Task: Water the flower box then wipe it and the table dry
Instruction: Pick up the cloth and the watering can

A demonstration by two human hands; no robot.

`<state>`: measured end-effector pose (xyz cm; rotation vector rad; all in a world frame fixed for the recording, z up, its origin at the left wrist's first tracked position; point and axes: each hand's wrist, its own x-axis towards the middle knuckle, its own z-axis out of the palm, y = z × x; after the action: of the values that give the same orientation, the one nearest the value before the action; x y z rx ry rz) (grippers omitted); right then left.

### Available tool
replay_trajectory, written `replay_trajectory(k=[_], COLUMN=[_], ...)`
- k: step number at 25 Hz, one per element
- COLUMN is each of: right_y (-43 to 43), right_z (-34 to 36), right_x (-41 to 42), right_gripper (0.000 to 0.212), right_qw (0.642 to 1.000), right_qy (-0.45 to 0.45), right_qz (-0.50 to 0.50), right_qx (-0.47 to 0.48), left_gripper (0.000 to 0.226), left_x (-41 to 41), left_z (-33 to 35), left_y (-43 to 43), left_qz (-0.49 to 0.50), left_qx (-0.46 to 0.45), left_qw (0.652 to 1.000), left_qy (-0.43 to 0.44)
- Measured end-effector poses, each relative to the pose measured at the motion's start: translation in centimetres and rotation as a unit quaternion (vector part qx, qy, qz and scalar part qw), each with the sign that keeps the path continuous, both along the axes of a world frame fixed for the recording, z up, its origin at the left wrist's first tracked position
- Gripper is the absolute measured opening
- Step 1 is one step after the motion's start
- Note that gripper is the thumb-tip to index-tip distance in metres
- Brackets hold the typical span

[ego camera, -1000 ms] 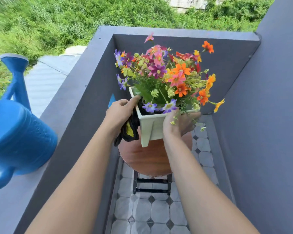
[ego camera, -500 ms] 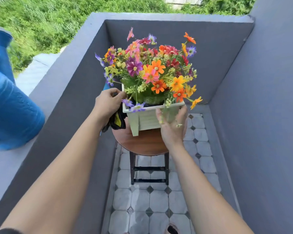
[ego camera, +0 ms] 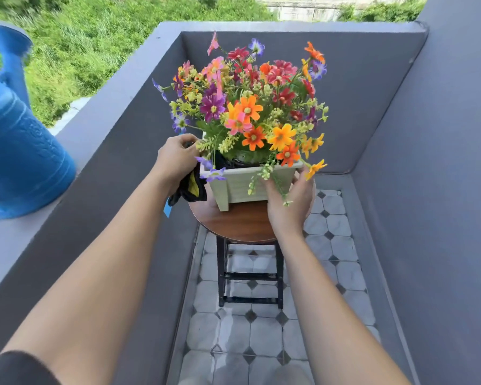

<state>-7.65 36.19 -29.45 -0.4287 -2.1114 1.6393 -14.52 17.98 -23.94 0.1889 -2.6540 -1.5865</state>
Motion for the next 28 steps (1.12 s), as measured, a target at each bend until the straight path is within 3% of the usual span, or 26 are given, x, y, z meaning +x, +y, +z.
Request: replay_trajectory(k=[7,11,15,18,20,23,27,28], right_y=[0.2,-0.4,-4.3,-8.3,-10.2,-12.1,-13.3,-13.3], right_z=[-1.1,-0.4,-0.6,1.3,4.6,9.3,14.8,16.4], right_x=[-0.1,2.0,7.6,9.9,8.8,6.5,4.4,3.9], right_gripper=[0.091,0.070,0.038,0.007,0.022,0.050,0.057,0.047], right_qw=[1.000,0.998,0.990,0.961,0.908,0.821,0.832,0.828], right_qy=[0.010,-0.018,-0.112,-0.240,-0.312,-0.330,-0.222,-0.191], right_qz=[-0.011,-0.041,-0.041,0.095,0.206,0.249,0.286,0.293], right_qx=[-0.003,-0.047,-0.076,-0.096,-0.190,-0.394,-0.421,-0.437], left_gripper=[0.018,0.038,0.030,0.019,0.010,0.014,0.010,0.012], left_x=[0.1,1.7,5.2,8.4,9.5,11.1,12.6,12.6], left_z=[-0.3,0.3,1.9,3.4,5.2,8.8,14.5,16.0], left_y=[0.0,-0.6,-2.5,-3.9,-4.3,-4.8,-5.0,-5.1], left_qz=[0.002,0.014,0.062,0.080,0.076,0.062,0.039,0.033], left_qx=[0.027,0.028,0.022,0.044,0.061,0.107,0.109,0.109], left_qw=[0.999,0.998,0.995,0.992,0.990,0.989,0.993,0.994], left_qy=[-0.024,-0.056,-0.070,-0.090,-0.097,-0.085,-0.014,0.005])
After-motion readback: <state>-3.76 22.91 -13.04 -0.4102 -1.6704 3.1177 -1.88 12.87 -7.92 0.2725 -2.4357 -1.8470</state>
